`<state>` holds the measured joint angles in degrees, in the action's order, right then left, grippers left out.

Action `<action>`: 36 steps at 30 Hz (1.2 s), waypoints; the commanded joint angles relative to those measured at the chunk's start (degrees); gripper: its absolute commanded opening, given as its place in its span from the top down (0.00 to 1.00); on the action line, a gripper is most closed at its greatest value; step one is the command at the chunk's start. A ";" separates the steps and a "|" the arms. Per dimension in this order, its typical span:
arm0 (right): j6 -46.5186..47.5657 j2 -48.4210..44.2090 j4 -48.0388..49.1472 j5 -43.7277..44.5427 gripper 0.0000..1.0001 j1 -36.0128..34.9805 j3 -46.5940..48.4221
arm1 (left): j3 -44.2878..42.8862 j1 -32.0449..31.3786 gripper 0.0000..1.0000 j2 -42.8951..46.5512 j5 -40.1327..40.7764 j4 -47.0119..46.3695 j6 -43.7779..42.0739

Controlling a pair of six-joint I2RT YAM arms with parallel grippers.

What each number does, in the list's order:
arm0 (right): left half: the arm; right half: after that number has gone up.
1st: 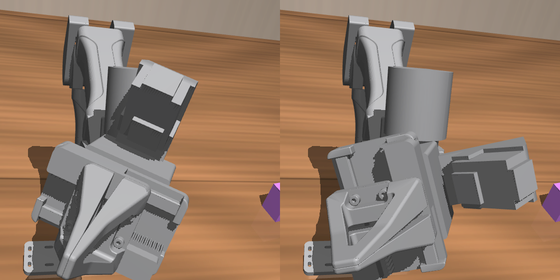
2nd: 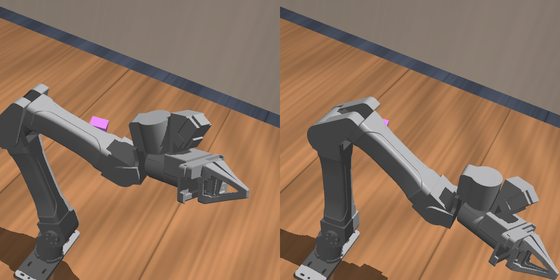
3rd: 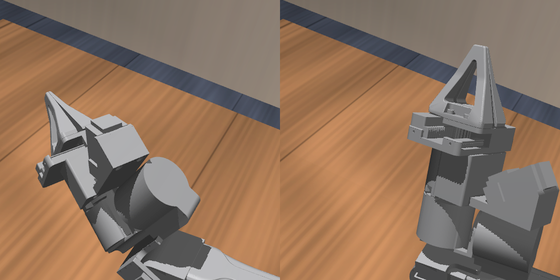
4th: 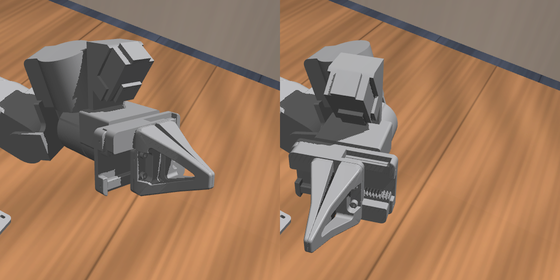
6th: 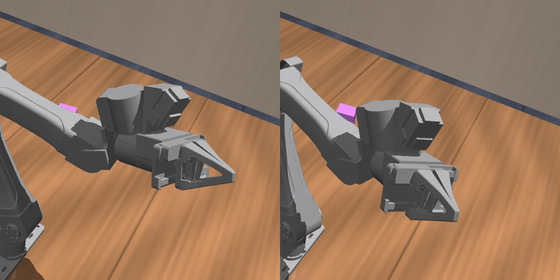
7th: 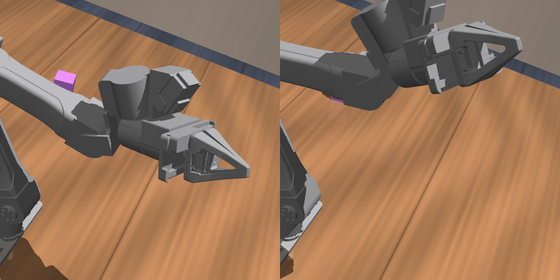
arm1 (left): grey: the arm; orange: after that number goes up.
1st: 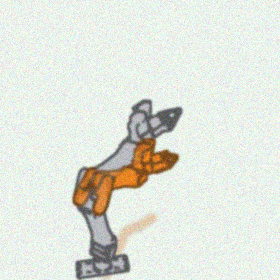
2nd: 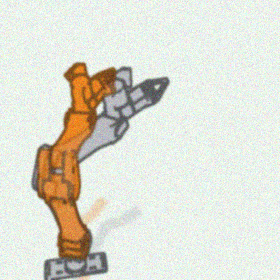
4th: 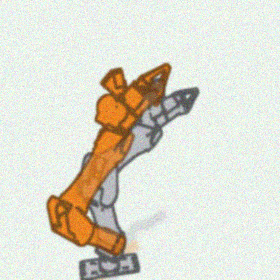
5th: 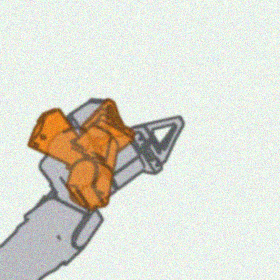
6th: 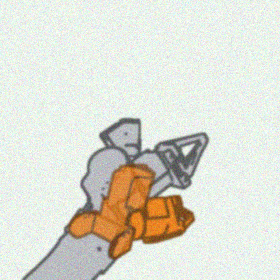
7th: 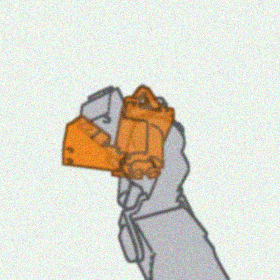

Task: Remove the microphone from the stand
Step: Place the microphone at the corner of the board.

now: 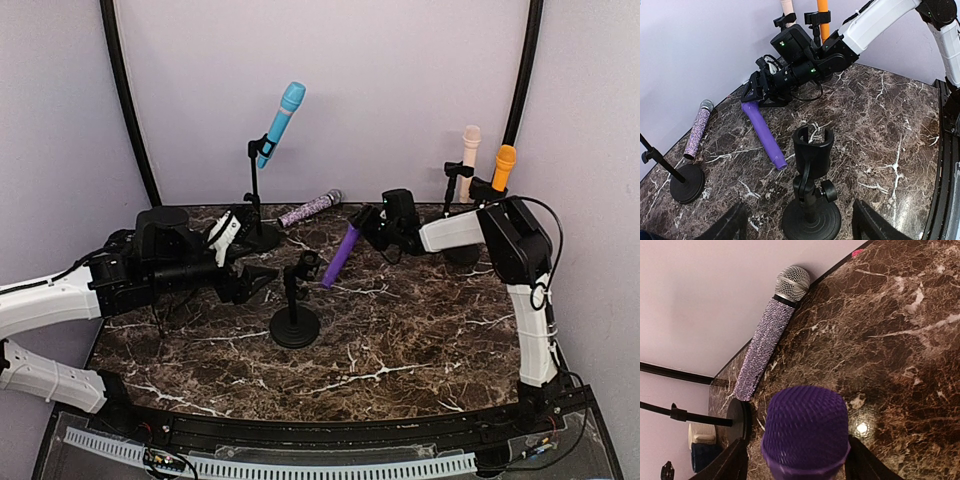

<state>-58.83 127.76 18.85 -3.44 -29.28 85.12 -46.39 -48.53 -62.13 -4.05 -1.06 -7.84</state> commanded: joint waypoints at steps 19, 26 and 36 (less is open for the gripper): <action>6.87 -9.08 -1.14 -0.03 0.02 1.44 -2.20 | 2.29 -0.22 0.28 2.32 -2.51 -5.10 2.95; 11.94 -21.14 2.19 -8.52 0.01 1.00 -11.73 | 11.27 -0.55 0.29 1.40 -2.76 -17.33 10.32; 18.68 -45.33 1.38 -11.91 0.01 0.27 -27.09 | 16.02 -2.13 0.29 -8.61 -3.75 -29.09 11.58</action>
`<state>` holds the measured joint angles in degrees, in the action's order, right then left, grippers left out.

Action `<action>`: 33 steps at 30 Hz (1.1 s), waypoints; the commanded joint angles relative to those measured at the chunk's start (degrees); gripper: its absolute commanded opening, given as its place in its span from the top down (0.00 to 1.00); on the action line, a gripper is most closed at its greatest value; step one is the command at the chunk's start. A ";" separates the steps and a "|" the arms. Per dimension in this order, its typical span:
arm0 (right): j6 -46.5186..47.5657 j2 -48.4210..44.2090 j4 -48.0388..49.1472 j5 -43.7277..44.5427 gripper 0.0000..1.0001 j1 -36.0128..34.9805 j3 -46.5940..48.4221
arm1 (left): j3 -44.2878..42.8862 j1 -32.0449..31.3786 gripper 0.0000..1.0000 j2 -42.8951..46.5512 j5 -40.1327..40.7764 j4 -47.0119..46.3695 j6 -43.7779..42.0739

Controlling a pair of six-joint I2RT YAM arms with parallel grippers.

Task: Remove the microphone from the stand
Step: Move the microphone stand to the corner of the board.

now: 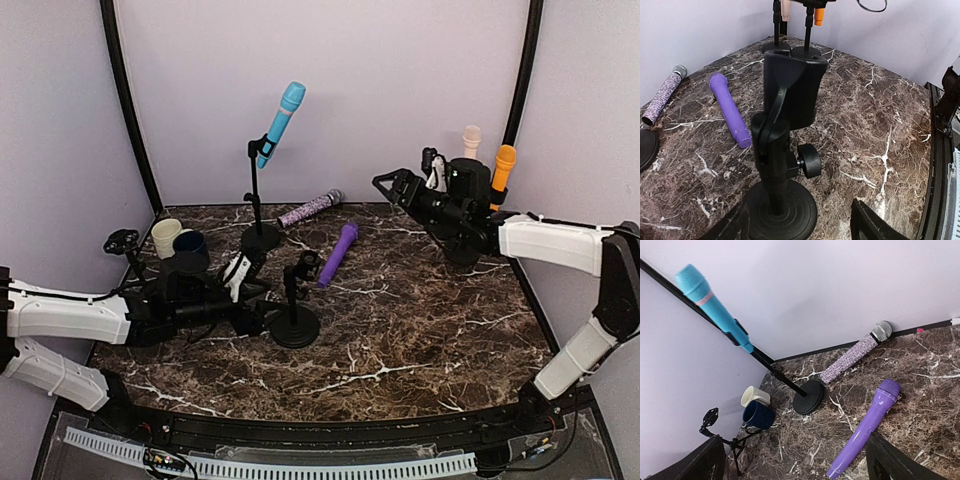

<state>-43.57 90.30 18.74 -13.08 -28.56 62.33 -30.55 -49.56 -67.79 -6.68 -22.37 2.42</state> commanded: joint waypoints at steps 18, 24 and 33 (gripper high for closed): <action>7.68 -32.96 -6.17 3.05 0.01 -0.71 -12.75 | -0.79 -1.33 0.66 -21.20 6.02 -24.96 -0.03; 8.42 -34.74 -7.80 4.37 0.01 -0.71 -13.37 | -1.70 -1.41 0.73 -24.00 9.43 -26.70 -0.94; 8.56 -34.97 -8.10 4.73 0.01 -0.71 -13.12 | -0.23 -1.29 0.96 -22.83 17.08 -28.15 -3.47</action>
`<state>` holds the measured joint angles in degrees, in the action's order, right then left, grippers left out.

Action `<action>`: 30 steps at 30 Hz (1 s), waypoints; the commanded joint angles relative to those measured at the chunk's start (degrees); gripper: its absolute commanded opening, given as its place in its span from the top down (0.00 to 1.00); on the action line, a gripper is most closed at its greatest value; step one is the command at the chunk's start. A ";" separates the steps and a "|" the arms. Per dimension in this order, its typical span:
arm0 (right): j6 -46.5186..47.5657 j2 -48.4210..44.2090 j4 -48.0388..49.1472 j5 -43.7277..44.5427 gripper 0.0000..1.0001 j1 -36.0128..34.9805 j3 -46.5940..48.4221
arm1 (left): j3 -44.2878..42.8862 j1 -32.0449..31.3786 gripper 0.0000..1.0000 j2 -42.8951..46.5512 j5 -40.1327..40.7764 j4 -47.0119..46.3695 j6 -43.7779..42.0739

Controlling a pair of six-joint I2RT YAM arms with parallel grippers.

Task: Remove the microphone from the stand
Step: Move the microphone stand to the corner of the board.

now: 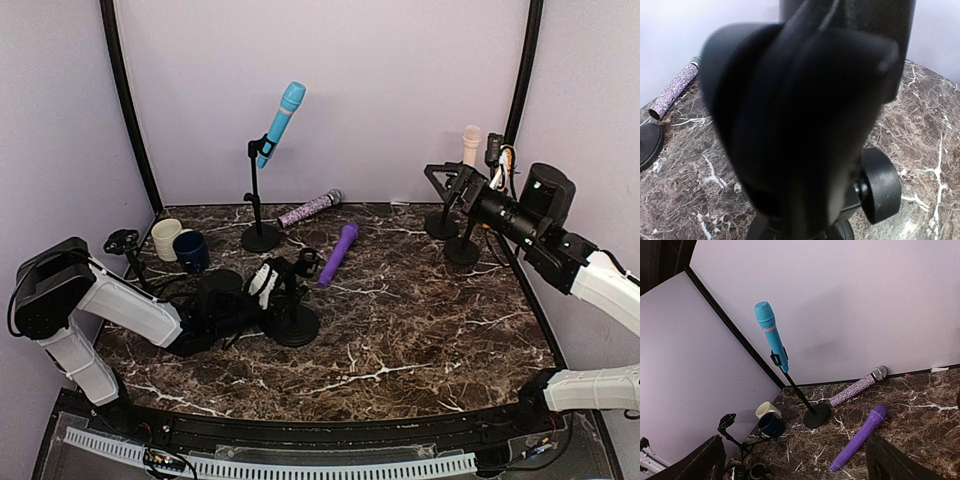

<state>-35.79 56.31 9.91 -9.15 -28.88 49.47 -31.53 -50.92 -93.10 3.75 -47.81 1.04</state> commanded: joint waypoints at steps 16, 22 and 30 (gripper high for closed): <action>0.06 -1.10 1.33 1.25 0.02 -0.38 -1.48 | 11.33 14.21 1.00 23.22 13.03 10.61 -0.42; 0.19 -1.36 0.69 1.32 0.01 -0.36 -1.22 | 14.87 22.58 1.00 28.72 10.15 12.25 4.30; 0.59 -3.31 -0.84 2.26 0.02 -0.38 -1.93 | 15.52 25.14 1.00 29.48 17.89 13.15 9.50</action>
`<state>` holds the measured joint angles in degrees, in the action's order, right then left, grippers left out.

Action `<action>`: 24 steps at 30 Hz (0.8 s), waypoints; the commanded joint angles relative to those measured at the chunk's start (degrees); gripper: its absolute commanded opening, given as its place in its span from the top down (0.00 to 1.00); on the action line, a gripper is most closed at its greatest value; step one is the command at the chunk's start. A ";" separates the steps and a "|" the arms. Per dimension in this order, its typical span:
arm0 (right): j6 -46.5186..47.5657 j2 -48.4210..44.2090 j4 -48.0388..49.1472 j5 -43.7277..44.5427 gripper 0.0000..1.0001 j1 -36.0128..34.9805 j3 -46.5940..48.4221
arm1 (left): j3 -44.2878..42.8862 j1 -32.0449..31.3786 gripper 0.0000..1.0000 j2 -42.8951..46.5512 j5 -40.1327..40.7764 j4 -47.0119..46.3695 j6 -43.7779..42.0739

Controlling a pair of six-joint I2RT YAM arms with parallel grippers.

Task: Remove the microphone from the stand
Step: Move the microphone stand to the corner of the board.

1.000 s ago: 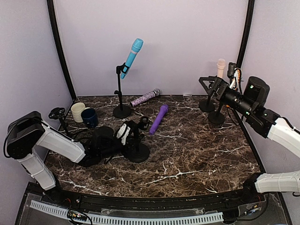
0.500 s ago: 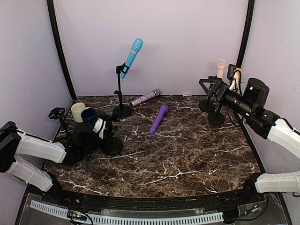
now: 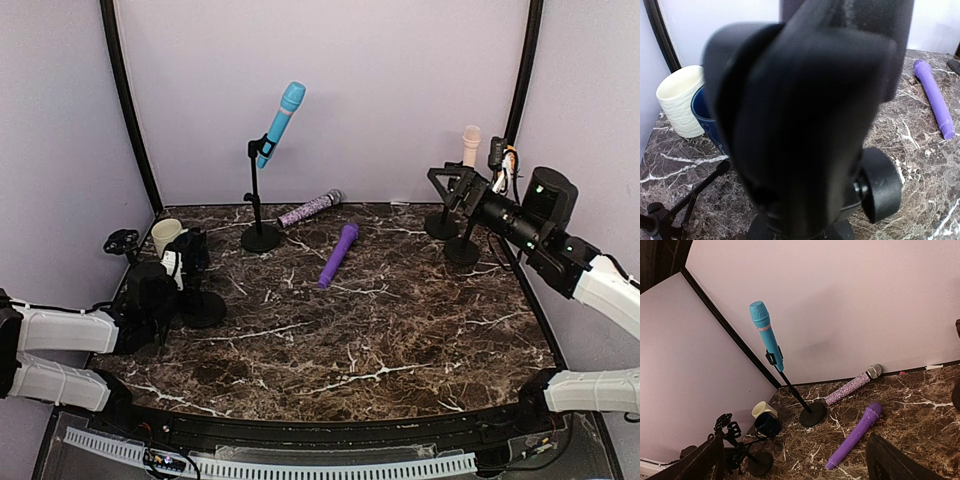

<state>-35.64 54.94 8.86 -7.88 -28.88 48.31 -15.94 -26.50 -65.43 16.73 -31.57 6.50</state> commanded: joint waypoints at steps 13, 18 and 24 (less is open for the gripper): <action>0.69 -4.18 -1.13 2.37 0.02 -0.37 -3.17 | -0.67 1.10 0.45 5.21 5.57 4.33 7.74; 1.08 -4.58 -1.04 2.95 0.01 -0.38 -3.91 | -1.99 1.10 0.31 13.40 1.31 13.24 9.72; 1.90 -4.65 -1.50 3.39 0.02 -0.30 -4.01 | -6.45 1.10 0.22 19.87 -7.70 25.68 13.33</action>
<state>-34.85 51.09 6.17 -5.52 -28.88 44.99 -18.81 -25.58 -48.95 16.19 -15.70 16.71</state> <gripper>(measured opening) 0.986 0.758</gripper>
